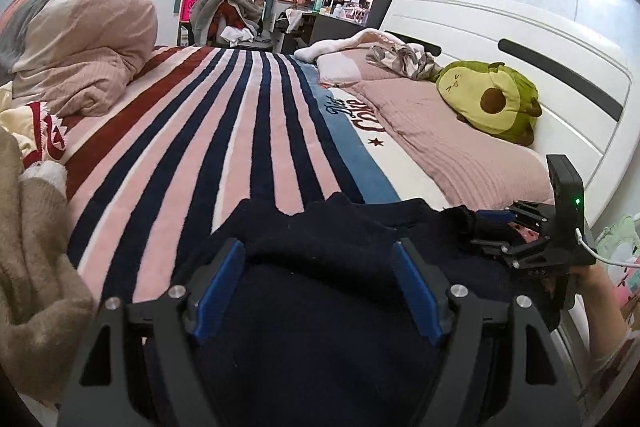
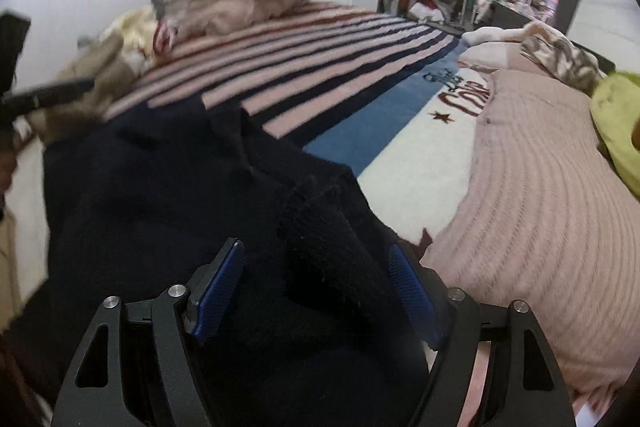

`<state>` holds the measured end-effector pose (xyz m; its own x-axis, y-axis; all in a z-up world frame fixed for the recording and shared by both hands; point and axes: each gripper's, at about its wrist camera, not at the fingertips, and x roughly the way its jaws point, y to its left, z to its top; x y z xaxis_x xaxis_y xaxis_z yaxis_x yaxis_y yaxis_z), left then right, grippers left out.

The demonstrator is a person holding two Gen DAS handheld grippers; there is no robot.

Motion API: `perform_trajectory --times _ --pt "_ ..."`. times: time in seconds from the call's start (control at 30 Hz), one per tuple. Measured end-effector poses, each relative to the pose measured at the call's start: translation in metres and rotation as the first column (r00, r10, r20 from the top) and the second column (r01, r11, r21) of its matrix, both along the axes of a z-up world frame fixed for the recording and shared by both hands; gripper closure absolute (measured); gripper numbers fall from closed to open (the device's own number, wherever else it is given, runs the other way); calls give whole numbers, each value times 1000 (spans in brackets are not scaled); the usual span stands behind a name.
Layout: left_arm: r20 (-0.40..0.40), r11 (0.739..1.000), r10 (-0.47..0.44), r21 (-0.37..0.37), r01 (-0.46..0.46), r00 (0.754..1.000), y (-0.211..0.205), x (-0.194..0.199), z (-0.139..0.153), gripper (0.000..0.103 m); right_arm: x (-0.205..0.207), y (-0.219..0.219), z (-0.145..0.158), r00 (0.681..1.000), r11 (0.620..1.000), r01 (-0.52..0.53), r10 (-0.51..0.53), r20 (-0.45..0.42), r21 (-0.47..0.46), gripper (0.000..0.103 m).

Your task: Fold small clothes

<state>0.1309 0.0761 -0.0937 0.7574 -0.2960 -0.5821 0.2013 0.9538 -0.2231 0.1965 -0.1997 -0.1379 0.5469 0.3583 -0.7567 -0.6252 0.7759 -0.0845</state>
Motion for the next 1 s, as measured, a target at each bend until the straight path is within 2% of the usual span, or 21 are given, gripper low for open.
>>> perform_trajectory --times 0.03,0.07,0.13,0.27,0.33,0.4,0.47,0.53,0.63,0.67,0.7,0.77,0.83,0.93,1.0 --pt "-3 1000 1 2 0 1000 0 2 -1 30 3 0 -2 1000 1000 3 -3 -4 -10 85" --pt "-6 1000 2 2 -2 1000 1 3 -3 30 6 -3 -3 1000 999 20 -21 -1 -27 96" --pt "-8 1000 4 3 -4 1000 2 6 -5 30 10 -9 0 997 997 71 -69 34 -40 96" --pt "-4 1000 22 10 -22 1000 6 7 -7 30 18 -43 24 972 976 210 -214 99 52 97" --pt "-4 1000 29 10 -29 1000 8 7 -7 30 19 -57 34 954 963 263 -270 133 65 97" --pt "-6 999 37 6 -37 999 10 8 -8 30 23 -63 32 953 958 278 -283 105 65 97" --pt "-7 999 45 7 -45 999 10 8 -9 30 25 -62 20 956 958 284 -285 70 31 92" --pt "-6 999 51 13 -51 999 10 5 -10 30 26 -59 10 950 952 304 -300 93 -39 87" --pt "-4 998 59 19 -59 998 13 -2 -9 30 22 -62 17 942 946 322 -319 106 -20 75" --pt "-5 998 65 19 -65 998 16 -5 -8 30 18 -65 24 929 938 347 -341 142 -21 69" --pt "-5 997 74 18 -74 997 18 -9 -7 30 14 -66 30 913 927 374 -361 190 -35 67" --pt "-1 996 87 12 -87 996 22 -18 -5 30 5 -70 42 880 907 418 -388 273 -59 67" --pt "0 995 102 -1 -102 995 28 -32 -4 30 -7 -76 54 861 894 445 -413 298 -46 67" --pt "-12 992 120 -33 -120 993 36 -51 -6 23 -30 -81 70 900 923 376 -384 205 76 67" --pt "-46 990 118 -76 -121 992 42 -64 -12 22 -52 -73 75 936 943 302 -321 147 138 67"
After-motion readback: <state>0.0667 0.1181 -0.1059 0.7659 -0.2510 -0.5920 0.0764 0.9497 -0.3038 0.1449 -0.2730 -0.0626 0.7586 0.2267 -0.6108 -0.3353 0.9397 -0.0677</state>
